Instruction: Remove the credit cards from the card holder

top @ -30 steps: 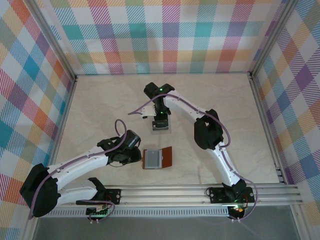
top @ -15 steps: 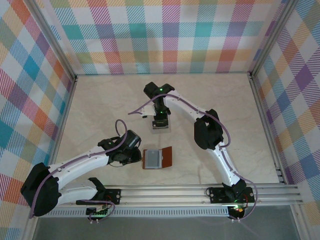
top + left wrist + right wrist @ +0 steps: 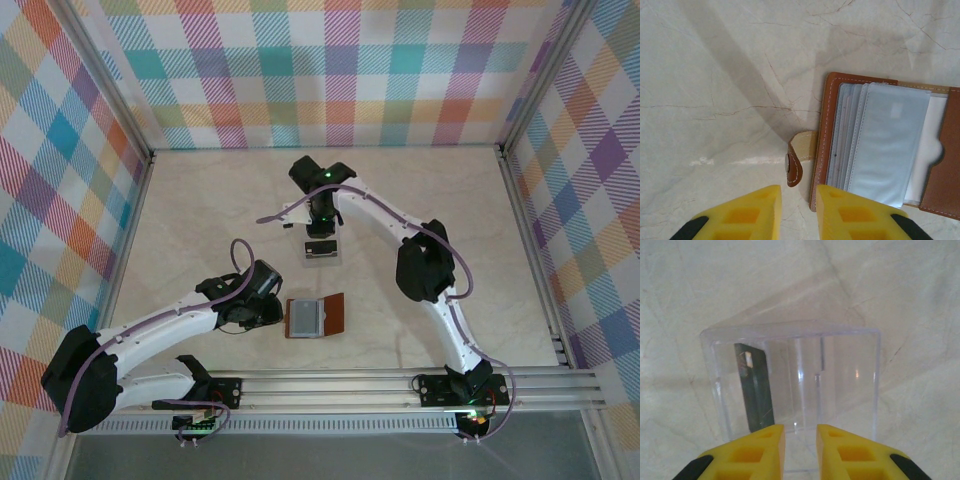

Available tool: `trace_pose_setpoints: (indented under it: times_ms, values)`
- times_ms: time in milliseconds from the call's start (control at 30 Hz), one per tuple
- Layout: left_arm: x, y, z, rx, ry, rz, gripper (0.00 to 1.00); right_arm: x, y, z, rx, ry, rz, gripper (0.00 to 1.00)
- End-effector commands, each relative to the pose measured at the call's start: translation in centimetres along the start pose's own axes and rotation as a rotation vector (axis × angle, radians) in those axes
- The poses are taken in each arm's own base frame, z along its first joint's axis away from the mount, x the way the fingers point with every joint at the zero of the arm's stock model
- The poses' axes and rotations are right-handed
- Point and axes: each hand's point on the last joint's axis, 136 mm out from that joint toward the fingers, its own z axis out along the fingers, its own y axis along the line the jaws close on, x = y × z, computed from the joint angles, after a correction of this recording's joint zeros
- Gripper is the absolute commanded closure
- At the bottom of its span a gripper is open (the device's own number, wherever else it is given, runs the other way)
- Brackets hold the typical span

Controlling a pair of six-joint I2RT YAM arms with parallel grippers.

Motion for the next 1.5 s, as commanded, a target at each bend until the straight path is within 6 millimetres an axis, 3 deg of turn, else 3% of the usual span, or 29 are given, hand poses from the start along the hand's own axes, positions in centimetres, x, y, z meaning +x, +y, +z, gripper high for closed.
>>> trace_pose_setpoints:
  times_ms: [0,233,600,733,900,1033,1267,1467]
  values:
    - [0.0,0.1,0.1,-0.01,0.012,0.001,0.75,0.1,-1.3,0.2,0.068,-0.013,0.021,0.74]
    - [0.0,0.3,0.1,-0.012,0.01,0.0,0.75,0.5,-0.2,2.3,0.021,0.006,0.024,0.72]
    - [0.1,0.2,0.2,-0.01,0.015,0.0,0.75,1.1,2.2,3.2,-0.067,0.007,0.037,0.69]
    - [0.1,0.2,0.1,-0.011,0.014,0.0,0.75,0.7,1.3,2.5,-0.026,-0.009,0.045,0.69]
    - [-0.1,0.1,0.1,-0.007,0.01,-0.001,0.75,-0.7,0.0,-0.9,0.039,-0.096,0.111,0.67]
    - [-0.2,-0.2,0.4,-0.007,0.008,0.003,0.75,-1.6,0.2,-3.4,0.015,-0.174,0.283,0.65]
    - [-0.8,-0.8,0.6,0.011,-0.004,0.003,0.76,-3.0,1.1,-7.2,-0.089,-0.307,0.758,0.64]
    - [-1.3,-1.6,1.2,0.027,0.0,0.007,0.77,-2.0,2.7,-8.0,-0.176,-0.278,1.197,0.68]
